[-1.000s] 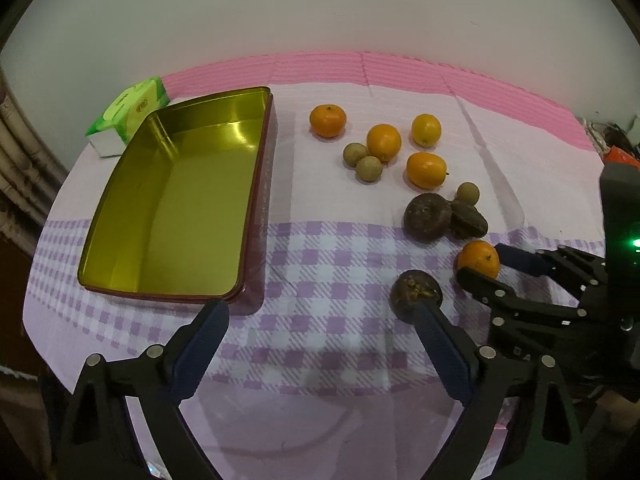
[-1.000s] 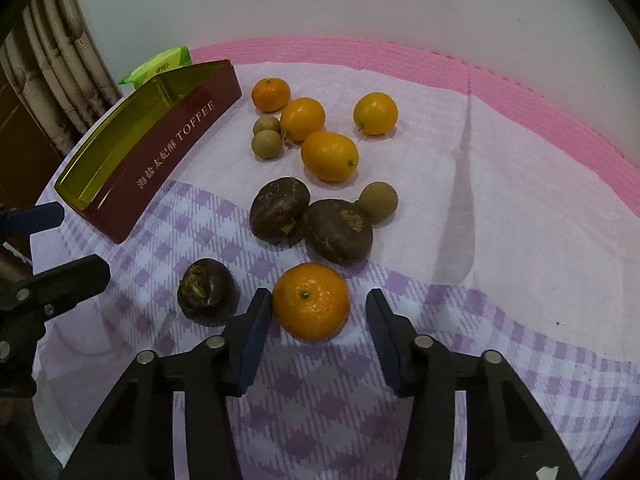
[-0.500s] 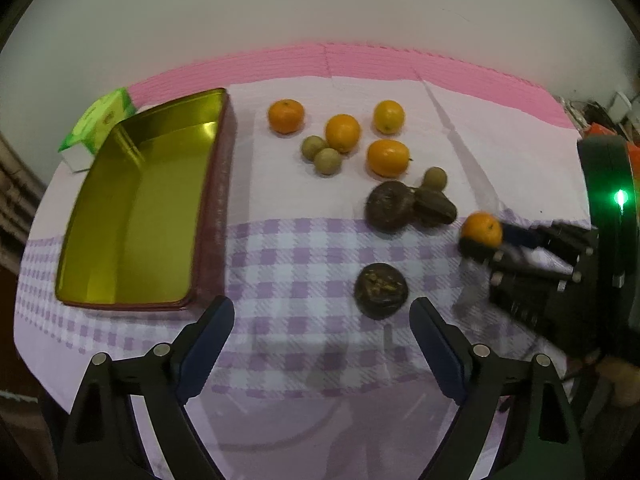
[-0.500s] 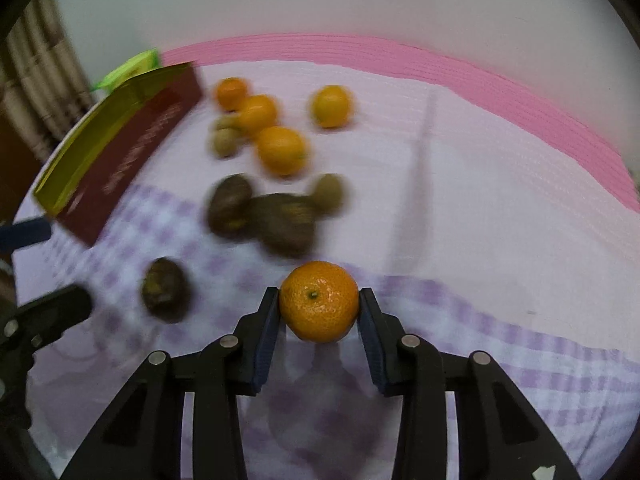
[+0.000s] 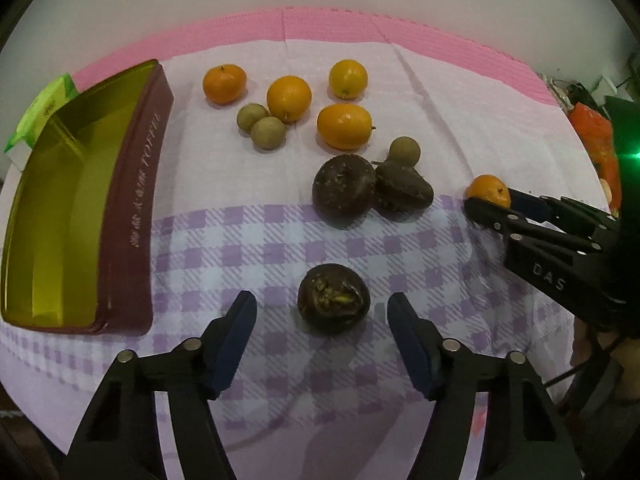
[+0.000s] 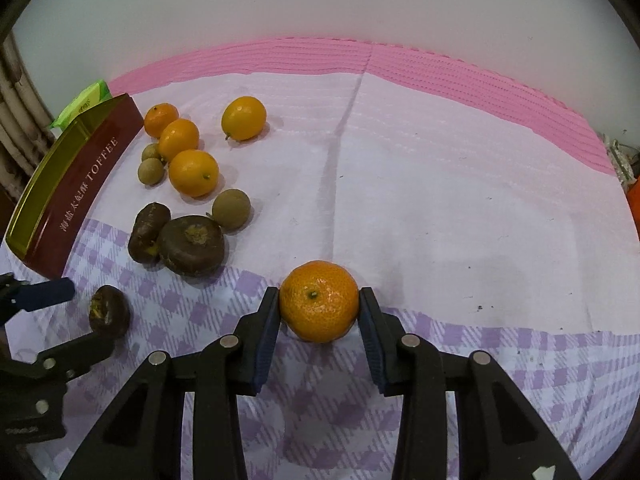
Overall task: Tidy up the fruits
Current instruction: 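Close the right tool on an orange while the left tool grasps a passion fruit, then carry the passion fruit into the tin with the left tool and release it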
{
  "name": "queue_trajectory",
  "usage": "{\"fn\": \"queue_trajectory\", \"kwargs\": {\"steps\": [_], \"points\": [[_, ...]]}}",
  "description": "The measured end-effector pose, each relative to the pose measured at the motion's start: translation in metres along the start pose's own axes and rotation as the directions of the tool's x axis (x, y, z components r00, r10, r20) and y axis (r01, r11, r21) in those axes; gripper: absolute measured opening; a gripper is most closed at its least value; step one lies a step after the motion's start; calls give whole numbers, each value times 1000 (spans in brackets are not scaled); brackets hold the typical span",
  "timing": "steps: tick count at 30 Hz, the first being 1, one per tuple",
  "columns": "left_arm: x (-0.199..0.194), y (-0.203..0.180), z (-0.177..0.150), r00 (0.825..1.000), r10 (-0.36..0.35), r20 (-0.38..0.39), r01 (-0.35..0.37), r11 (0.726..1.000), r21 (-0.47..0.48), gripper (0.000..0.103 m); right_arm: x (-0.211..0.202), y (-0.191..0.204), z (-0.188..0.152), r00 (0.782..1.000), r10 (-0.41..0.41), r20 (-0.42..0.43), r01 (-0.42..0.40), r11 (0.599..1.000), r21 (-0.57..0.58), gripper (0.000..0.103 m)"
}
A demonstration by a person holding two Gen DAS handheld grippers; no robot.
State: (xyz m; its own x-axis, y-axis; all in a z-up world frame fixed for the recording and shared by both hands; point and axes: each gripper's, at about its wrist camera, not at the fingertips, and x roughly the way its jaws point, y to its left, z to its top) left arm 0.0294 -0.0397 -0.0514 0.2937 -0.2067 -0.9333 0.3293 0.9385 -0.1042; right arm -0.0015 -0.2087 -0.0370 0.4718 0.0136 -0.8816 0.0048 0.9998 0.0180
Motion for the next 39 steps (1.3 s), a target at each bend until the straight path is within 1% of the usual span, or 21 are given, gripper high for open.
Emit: {"fn": "queue_trajectory", "kwargs": {"steps": [2, 5, 8, 12, 14, 22, 24, 27, 31, 35, 37, 39], "points": [[5, 1, 2, 1000, -12, -11, 12, 1000, -1, 60, -3, -5, -3, 1000, 2, 0, -2, 1000, 4, 36], [7, 1, 4, 1000, -21, -16, 21, 1000, 1, 55, -2, -4, -3, 1000, 6, -3, -6, 1000, 9, 36], [10, -5, 7, 999, -31, -13, 31, 999, 10, 51, -1, -5, -4, 1000, 8, -9, -8, 1000, 8, 36], [15, -3, 9, 999, -38, -21, 38, 999, 8, 46, -2, -5, -4, 1000, 8, -9, -8, 1000, 4, 36], [15, -3, 10, 999, -40, -15, 40, 999, 8, 42, -2, -5, -4, 1000, 9, -10, -9, 1000, 5, 36], [15, -1, 8, 999, -36, -4, 36, 999, 20, 41, -2, -4, -4, 1000, 8, -9, -8, 1000, 4, 36], [12, -1, 8, 999, -45, -1, 45, 999, 18, 41, -2, -4, -4, 1000, 7, -10, -7, 1000, 2, 36], [4, -1, 10, 999, -40, 20, 40, 999, 23, 41, -1, -4, -4, 1000, 8, -9, -8, 1000, 3, 36], [-15, 9, 17, 997, -36, 63, 35, 999, 16, 41, -1, -4, -4, 1000, 8, -9, -8, 1000, 3, 36], [-36, 32, 30, 992, 19, 128, -19, 1000, -1, 41, -1, -4, -5, 1000, 5, -8, -5, 1000, 1, 36], [-43, 47, 34, 987, 53, 154, -49, 998, -27, 41, -1, -4, -5, 1000, 5, -8, -5, 1000, 1, 36], [-49, 71, 39, 982, 85, 167, -75, 995, -68, 41, -1, -3, -5, 1000, 4, -7, -4, 1000, 1, 36]]}}
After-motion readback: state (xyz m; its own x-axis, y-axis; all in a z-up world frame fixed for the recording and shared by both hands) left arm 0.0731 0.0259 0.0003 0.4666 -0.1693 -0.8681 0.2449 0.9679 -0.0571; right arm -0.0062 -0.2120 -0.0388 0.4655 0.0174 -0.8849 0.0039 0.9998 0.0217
